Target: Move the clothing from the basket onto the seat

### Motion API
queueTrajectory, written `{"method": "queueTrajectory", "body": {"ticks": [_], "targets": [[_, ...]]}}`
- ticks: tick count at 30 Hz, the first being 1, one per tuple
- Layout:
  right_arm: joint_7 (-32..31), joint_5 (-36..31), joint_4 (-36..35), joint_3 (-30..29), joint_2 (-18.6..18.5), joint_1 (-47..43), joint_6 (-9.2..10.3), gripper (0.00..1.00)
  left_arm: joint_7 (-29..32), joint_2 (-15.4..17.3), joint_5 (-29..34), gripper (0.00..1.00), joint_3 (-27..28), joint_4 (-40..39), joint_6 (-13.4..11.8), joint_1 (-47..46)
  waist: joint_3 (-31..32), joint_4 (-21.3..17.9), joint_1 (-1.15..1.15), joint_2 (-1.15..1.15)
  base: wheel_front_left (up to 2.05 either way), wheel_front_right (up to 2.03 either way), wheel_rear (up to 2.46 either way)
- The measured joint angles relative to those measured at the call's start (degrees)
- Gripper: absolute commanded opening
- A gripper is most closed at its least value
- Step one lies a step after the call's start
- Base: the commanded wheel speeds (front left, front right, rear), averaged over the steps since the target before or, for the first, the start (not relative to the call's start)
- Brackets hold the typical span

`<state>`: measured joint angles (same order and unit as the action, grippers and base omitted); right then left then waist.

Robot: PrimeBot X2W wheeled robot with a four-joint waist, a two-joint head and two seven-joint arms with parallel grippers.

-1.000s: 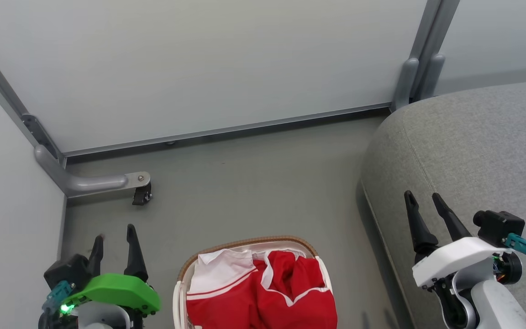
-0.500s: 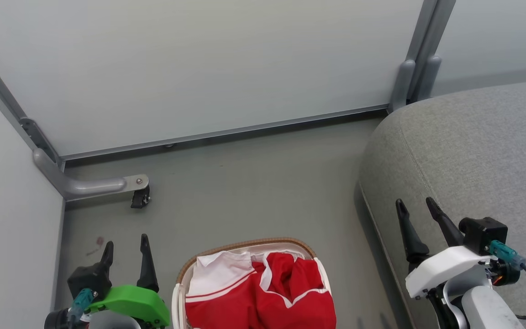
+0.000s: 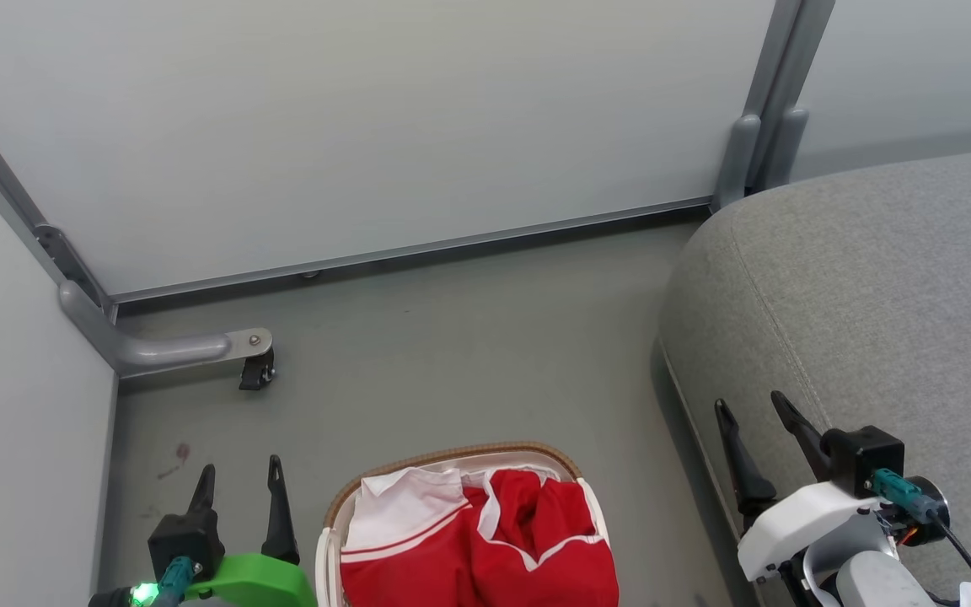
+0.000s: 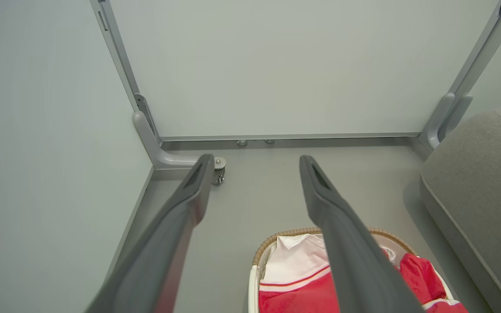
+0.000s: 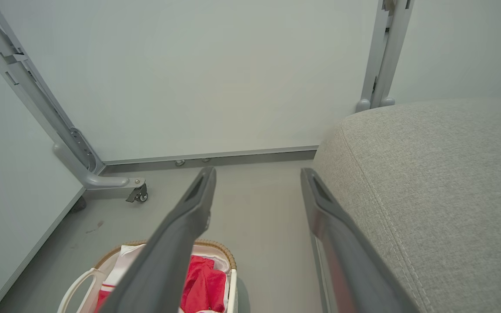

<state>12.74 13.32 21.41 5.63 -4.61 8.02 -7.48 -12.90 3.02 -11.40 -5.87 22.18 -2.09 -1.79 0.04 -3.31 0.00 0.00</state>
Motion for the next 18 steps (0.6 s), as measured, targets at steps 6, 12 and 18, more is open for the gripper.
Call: {"method": "queueTrajectory", "body": {"ticks": [6, 12, 18], "targets": [[0.70, -2.47, 0.40, 0.38, -0.07, -0.04, 0.00, 1.00, -0.64, -0.07, 2.11, 1.00, -0.11, 0.31, -0.03, 0.15, -0.40, -0.19, 0.00, 0.00, 0.00, 0.00, 0.00], [1.43, -5.04, -0.27, 0.67, -0.21, 1.24, 0.00, 1.00, -1.29, -0.19, 4.19, 1.00, -1.51, 1.65, 0.10, 0.02, -2.09, -0.59, 0.00, 0.00, 0.00, 0.00, 0.00], [1.93, -7.20, -3.20, 0.77, -0.10, 5.65, -0.01, 1.00, -1.85, -0.20, 5.78, 1.00, -4.11, 2.96, 0.55, -4.35, -6.39, -1.30, 0.00, 0.00, 0.00, 0.00, 0.00]]}}
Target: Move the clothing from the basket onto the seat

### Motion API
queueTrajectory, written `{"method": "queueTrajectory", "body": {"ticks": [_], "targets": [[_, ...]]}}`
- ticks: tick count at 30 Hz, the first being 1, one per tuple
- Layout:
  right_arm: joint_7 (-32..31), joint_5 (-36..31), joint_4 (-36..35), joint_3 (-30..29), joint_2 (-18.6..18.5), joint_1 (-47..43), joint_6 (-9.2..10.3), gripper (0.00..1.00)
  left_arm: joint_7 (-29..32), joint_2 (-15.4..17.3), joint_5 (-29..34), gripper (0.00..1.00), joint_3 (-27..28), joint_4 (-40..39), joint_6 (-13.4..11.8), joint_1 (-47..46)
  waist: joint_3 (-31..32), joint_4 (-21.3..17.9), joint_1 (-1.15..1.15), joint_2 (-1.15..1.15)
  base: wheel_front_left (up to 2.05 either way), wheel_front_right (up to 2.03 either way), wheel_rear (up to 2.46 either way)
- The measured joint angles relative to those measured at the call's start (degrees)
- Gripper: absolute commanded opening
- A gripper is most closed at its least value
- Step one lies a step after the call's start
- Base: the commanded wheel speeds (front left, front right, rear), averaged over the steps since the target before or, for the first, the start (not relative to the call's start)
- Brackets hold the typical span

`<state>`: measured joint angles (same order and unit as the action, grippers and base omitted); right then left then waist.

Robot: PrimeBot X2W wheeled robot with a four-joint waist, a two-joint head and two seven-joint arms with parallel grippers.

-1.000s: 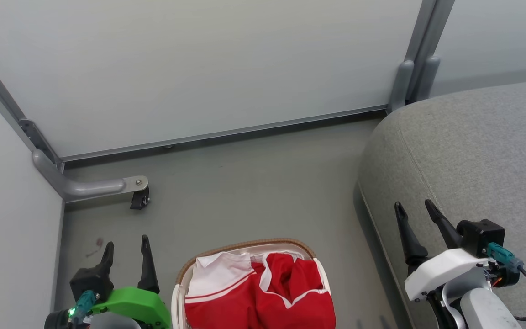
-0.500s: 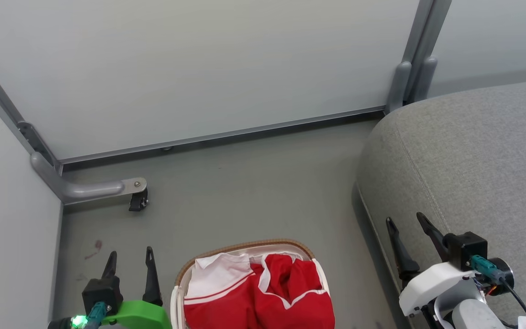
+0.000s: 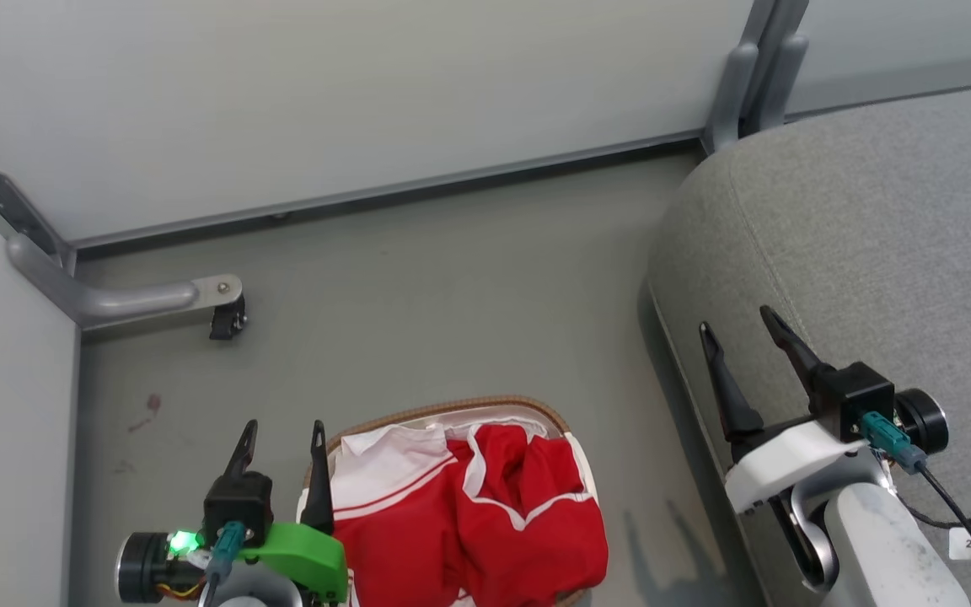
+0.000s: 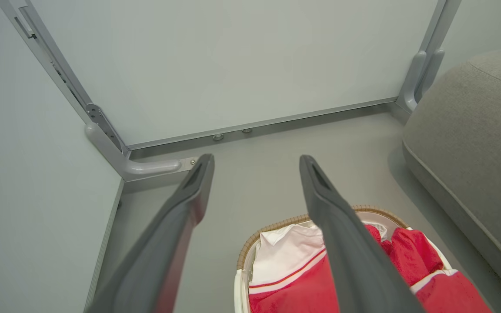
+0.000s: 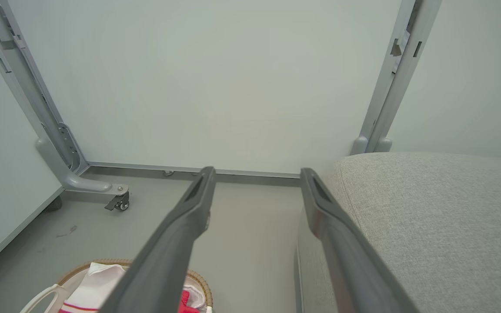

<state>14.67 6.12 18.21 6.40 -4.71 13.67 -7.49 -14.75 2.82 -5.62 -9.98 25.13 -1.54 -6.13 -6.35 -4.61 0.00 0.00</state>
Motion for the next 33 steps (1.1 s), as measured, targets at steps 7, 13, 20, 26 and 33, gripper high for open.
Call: {"method": "queueTrajectory", "body": {"ticks": [7, 13, 20, 26, 33], "targets": [[0.34, -0.70, -3.82, 0.42, 0.51, 4.55, -0.02, 1.00, -0.38, -0.02, 2.02, 1.00, -2.29, 3.07, 0.80, -5.73, -6.72, -1.25, 0.00, 0.00, 0.00, 0.00, 0.00], [0.42, -0.15, -6.41, 0.98, 1.09, 8.12, -0.02, 1.00, -0.38, -0.07, 3.10, 1.00, -3.83, 6.82, 2.38, -10.20, -12.85, -2.57, 0.00, 0.00, 0.00, 0.00, 0.00], [0.42, -0.09, -8.45, 0.96, 1.36, 11.90, -0.02, 1.00, -0.37, -0.10, 2.81, 1.00, -5.20, 10.79, 2.78, -14.62, -19.93, -3.91, 0.00, 0.00, 0.00, 0.00, 0.00], [0.42, 0.45, -10.28, 1.63, 1.60, 14.74, -0.02, 1.00, -0.38, -0.10, 2.94, 1.00, -6.86, 16.12, 3.96, -17.67, -26.28, -4.85, 0.01, 0.00, 0.00, 0.00, 0.00], [0.42, 0.98, -10.48, 3.07, 1.72, 16.17, -0.02, 1.00, -0.37, 0.15, 4.61, 1.00, -9.12, 22.96, 5.16, -20.24, -31.18, -5.78, 0.01, 0.00, 0.00, 0.00, 0.00]]}}
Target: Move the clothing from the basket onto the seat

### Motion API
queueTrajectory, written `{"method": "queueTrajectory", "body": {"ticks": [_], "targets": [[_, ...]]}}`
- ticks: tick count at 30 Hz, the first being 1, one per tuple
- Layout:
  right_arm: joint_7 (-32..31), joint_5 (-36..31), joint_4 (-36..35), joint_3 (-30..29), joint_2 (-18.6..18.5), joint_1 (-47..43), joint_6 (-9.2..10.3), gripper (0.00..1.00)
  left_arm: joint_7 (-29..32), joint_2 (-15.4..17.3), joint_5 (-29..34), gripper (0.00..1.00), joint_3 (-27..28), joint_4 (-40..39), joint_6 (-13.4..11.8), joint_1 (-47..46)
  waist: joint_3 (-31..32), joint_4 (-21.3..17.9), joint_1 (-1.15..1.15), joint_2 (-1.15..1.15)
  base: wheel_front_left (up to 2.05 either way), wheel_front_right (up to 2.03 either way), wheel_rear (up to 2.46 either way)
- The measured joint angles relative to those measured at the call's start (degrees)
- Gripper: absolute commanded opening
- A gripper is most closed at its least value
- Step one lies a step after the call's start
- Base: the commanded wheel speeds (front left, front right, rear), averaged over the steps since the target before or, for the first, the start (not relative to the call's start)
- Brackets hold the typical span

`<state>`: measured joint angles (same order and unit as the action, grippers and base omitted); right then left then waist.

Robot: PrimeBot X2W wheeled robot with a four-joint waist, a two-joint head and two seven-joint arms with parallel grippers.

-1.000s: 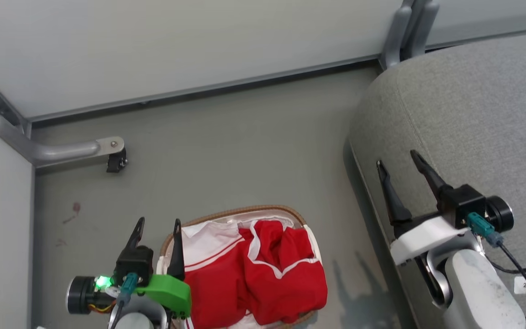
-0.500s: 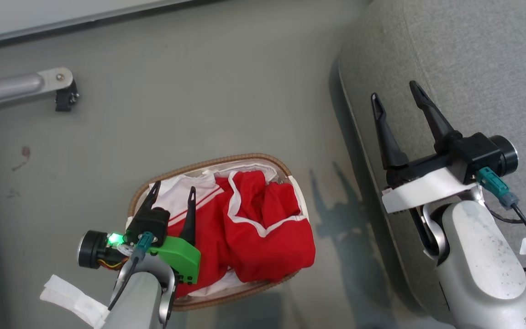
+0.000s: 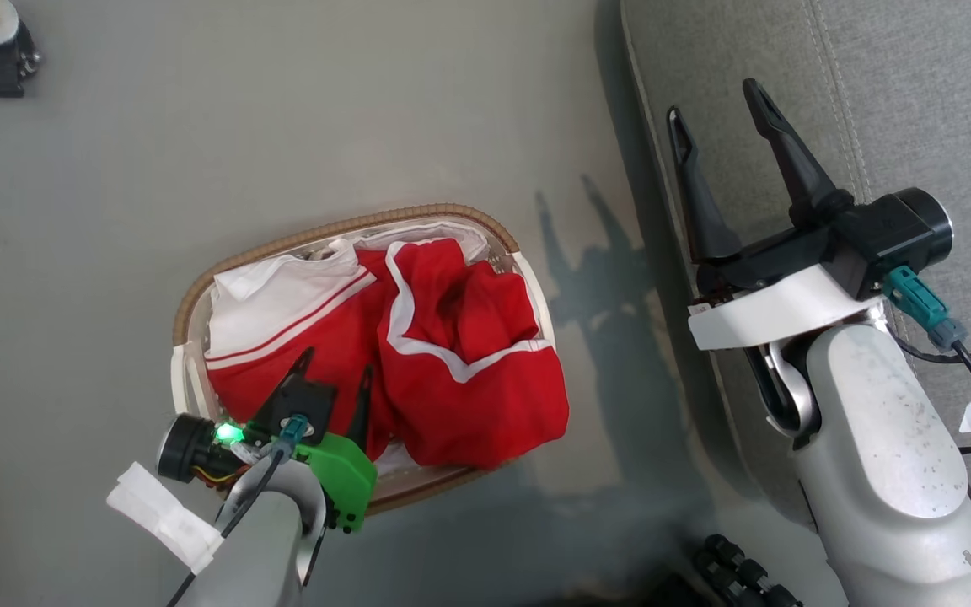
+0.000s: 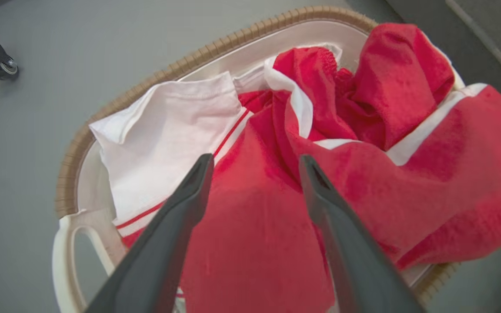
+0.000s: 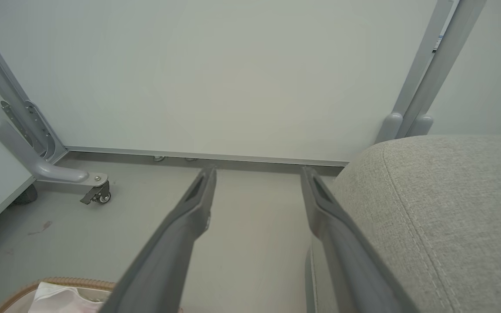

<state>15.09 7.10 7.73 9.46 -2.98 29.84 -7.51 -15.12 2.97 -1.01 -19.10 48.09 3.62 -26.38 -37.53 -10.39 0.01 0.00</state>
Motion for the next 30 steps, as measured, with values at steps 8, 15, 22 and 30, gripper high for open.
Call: {"method": "queueTrajectory", "body": {"ticks": [8, 15, 22, 30], "targets": [[0.00, 1.38, -0.30, 0.71, 0.11, 0.49, 0.00, 1.00, 0.00, 0.76, 2.23, 1.00, -2.87, 11.06, 0.22, -4.32, -3.48, -1.44, 0.00, 0.00, 0.00, 0.00, 0.00], [0.00, 2.64, -1.63, 0.98, 0.09, 1.66, 0.00, 1.00, 0.00, 1.89, 3.81, 1.00, -4.37, 17.59, -2.03, -9.56, -6.44, -2.84, -0.01, 0.00, 0.00, 0.00, 0.00], [0.00, 4.23, -2.90, 1.77, 0.10, 3.02, 0.00, 1.00, 0.00, 2.12, 4.10, 1.00, -5.01, 22.01, -3.22, -14.35, -9.73, -4.20, -0.01, 0.00, 0.00, 0.00, 0.00], [0.00, 5.56, -3.78, 2.34, 0.11, 4.22, 0.00, 1.00, 1.76, 2.96, 4.80, 1.00, -6.90, 24.53, -2.52, -18.51, -13.09, -5.55, -0.01, 0.00, 0.00, 0.00, 0.00]]}}
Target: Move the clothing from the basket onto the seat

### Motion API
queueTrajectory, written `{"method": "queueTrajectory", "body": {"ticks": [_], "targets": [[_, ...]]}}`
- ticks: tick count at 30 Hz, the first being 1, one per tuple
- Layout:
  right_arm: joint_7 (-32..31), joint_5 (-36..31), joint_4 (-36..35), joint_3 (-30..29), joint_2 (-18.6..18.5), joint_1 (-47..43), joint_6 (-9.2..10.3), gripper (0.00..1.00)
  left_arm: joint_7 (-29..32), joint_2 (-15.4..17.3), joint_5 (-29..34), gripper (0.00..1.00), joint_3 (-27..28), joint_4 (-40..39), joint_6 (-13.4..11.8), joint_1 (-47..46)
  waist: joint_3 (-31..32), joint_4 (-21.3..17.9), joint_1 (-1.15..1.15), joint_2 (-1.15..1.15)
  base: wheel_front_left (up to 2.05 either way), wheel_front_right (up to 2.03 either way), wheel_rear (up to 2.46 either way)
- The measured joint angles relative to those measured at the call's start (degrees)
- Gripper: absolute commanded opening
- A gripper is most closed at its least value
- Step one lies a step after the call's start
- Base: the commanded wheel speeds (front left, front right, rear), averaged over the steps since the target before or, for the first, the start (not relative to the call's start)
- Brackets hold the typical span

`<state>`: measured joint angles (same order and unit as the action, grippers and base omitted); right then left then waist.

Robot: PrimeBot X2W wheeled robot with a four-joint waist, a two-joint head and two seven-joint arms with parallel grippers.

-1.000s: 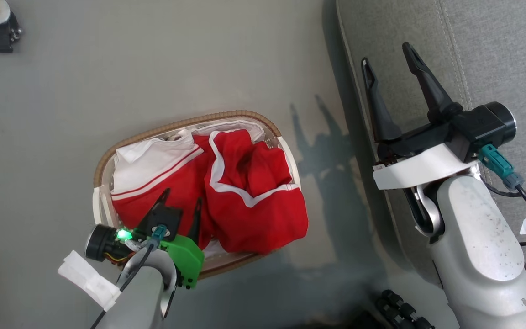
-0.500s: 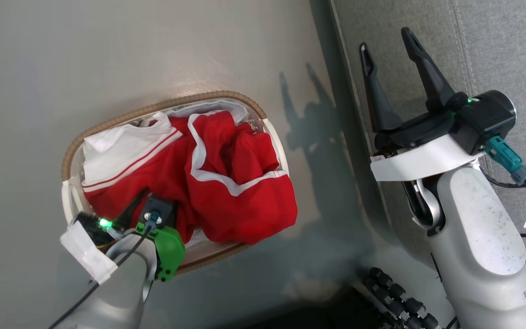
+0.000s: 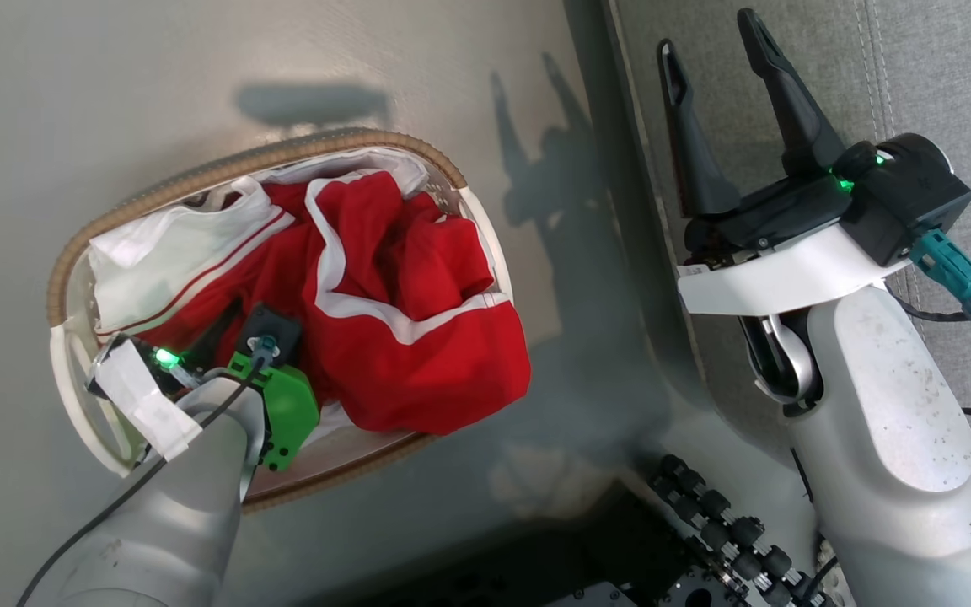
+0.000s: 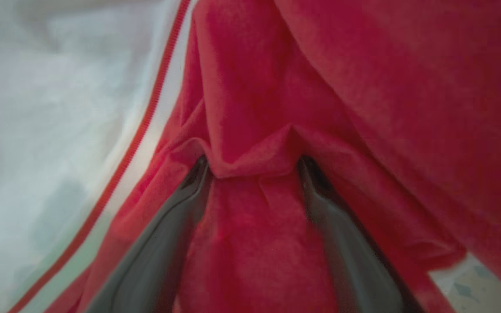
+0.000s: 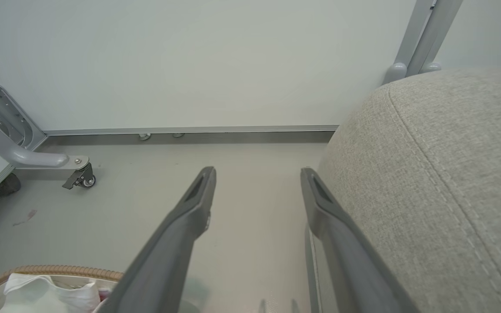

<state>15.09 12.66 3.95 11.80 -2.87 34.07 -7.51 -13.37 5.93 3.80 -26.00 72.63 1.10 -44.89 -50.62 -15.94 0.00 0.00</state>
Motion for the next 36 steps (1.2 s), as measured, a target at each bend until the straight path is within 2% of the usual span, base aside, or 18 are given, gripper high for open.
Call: {"method": "queueTrajectory", "body": {"ticks": [8, 9, 10, 11, 19, 27, 31, 36], "targets": [[0.00, 0.56, -0.85, 0.48, -0.01, 0.61, 0.00, 1.00, 1.96, 0.40, -1.18, 0.99, 0.11, 0.81, 0.47, -1.49, -2.20, -1.40, 0.00, 0.00, 0.00, 0.00, 0.00], [0.00, 0.58, -0.88, 0.48, -0.01, 0.64, 0.00, 1.00, 2.22, 0.43, -1.25, 0.64, 0.11, 0.85, 0.65, -1.57, -2.34, -1.51, 0.00, 0.00, 0.00, 0.00, 0.00], [0.00, 0.60, -0.89, 0.47, -0.01, 0.66, 0.00, 1.00, 2.42, 0.47, -1.38, 0.35, 0.10, 0.89, 0.80, -1.59, -2.47, -1.63, 0.00, 0.00, 0.00, 0.00, 0.00], [0.00, 0.69, -0.89, 0.46, -0.01, 0.68, 0.00, 1.00, 2.72, 0.47, -1.56, 0.00, 0.00, 0.96, 1.08, -1.59, -2.55, -1.72, 0.00, 0.00, 0.00, 0.00, 0.00], [0.00, 0.11, 0.62, 0.47, 0.01, 0.66, 0.00, 1.00, 1.09, -0.75, -4.30, 0.00, 0.82, 1.22, 1.03, -0.51, -0.10, -1.39, 0.00, 0.00, 0.00, 0.00, 0.00], [0.00, -1.76, 2.96, 0.04, 0.03, -2.12, 0.00, 1.00, -1.33, -2.23, -7.30, 0.00, 1.42, 0.57, 1.18, 4.50, 6.24, -0.34, 0.00, 0.00, 0.00, 0.00, 0.00], [0.00, -2.71, 4.15, -0.24, 0.04, -3.71, 0.00, 1.00, -1.66, -2.83, -9.03, 0.00, 1.78, -1.30, 1.25, 7.97, 10.14, 0.46, 0.00, 0.00, 0.00, 0.00, 0.00], [0.00, -4.04, 5.60, -0.78, 0.04, -6.26, -0.01, 1.00, -1.67, -2.97, -11.91, 0.00, 2.09, -7.98, 1.43, 12.83, 15.09, 1.73, 0.00, 0.00, 0.00, 0.00, 0.00]]}}
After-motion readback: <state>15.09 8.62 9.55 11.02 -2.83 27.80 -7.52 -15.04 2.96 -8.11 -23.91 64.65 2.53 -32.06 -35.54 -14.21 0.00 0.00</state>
